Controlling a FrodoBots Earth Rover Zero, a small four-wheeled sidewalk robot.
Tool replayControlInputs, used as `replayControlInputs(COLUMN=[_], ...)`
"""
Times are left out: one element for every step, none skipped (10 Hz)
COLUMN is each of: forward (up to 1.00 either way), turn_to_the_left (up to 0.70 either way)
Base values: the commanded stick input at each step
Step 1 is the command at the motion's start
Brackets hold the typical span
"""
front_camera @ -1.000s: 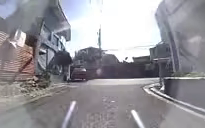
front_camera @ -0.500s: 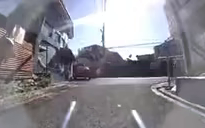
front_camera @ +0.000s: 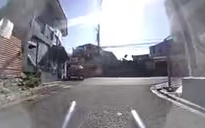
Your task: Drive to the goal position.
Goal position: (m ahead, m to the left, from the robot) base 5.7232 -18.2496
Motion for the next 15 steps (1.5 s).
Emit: replayControlInputs(forward=[0.85, 0.85, 0.85, 0.85, 0.85, 0.85, 0.85, 0.85, 0.85, 0.85, 0.85, 0.85, 0.85, 0.85, 0.85], turn_to_the_left=[-0.34, -0.34, -0.01, 0.01, 0.00, 0.03, 0.11, 0.19, 0.20, 0.13, 0.06, 0.09, -0.11, -0.27, -0.29])
